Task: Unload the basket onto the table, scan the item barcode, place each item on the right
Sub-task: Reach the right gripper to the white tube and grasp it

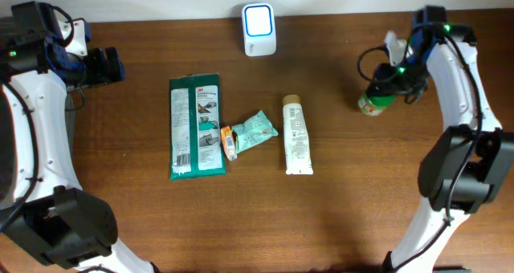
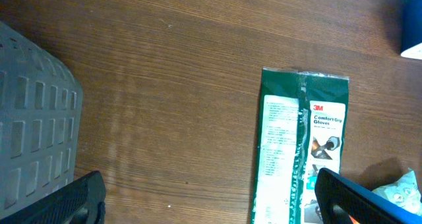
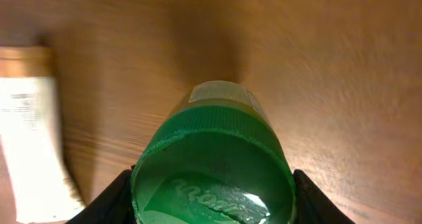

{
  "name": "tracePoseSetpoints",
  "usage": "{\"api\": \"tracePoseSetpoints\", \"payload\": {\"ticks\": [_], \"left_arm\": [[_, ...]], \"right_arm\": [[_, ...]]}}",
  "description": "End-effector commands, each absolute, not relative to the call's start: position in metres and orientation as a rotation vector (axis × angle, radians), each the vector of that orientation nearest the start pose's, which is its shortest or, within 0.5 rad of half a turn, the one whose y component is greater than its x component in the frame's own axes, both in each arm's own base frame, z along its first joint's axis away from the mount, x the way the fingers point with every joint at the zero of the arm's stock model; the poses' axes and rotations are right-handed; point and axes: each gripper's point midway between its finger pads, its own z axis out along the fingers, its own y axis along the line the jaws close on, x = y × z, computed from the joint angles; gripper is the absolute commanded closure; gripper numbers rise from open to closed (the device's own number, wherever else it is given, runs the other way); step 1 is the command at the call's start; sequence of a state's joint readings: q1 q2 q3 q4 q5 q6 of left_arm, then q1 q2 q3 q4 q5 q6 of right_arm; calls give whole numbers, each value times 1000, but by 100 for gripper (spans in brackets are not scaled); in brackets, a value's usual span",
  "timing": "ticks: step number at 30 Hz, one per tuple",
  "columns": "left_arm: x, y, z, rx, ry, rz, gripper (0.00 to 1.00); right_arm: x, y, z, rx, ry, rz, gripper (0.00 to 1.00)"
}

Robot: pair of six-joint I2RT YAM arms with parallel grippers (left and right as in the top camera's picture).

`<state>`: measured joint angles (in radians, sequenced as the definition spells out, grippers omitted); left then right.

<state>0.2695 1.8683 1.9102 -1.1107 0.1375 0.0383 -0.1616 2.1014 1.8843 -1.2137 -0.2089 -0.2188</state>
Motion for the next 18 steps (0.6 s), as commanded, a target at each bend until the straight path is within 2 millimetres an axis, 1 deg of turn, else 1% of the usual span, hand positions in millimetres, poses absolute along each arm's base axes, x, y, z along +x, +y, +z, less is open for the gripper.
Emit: {"api": "tracePoseSetpoints", "payload": {"ticks": [1,3,4,7,8,9,10,12,14,15,16,17,18], "left_arm": [[447,100,227,-236,2602,-62,1],[447,100,227,-236,2602,-61,1],[447,100,227,-236,2602,-62,1],[447,100,227,-236,2602,-61,1],[447,100,227,-236,2602,-61,1],[447,100,227,-236,2602,-61,1],[447,100,227,-236,2602,-61,1],[447,100,227,-236,2602,-62,1],[447,100,227,-236,2602,-61,1],[447,100,227,-236,2602,-62,1],[447,100,227,-236,2602,-62,1],[447,100,227,-236,2602,-61,1],[447,100,227,-236,2602,-61,1]], "right_arm": [[426,-50,74,-6,2995,305,64],[421,-54,69,15,3008,309,63],[421,-55,69,16,3008,309,59],[420,-53,69,14,3012,313,32],[419,-52,70,14,3014,321,18],[418,-52,71,14,3015,326,12],[418,-51,76,14,3013,328,2],[426,-43,98,-1,2951,387,2],[437,-27,138,-30,2847,511,2],[440,-15,162,-29,2795,591,2],[440,-7,177,34,2781,639,2],[437,8,192,166,2784,722,2],[432,21,196,185,2800,784,2]]}}
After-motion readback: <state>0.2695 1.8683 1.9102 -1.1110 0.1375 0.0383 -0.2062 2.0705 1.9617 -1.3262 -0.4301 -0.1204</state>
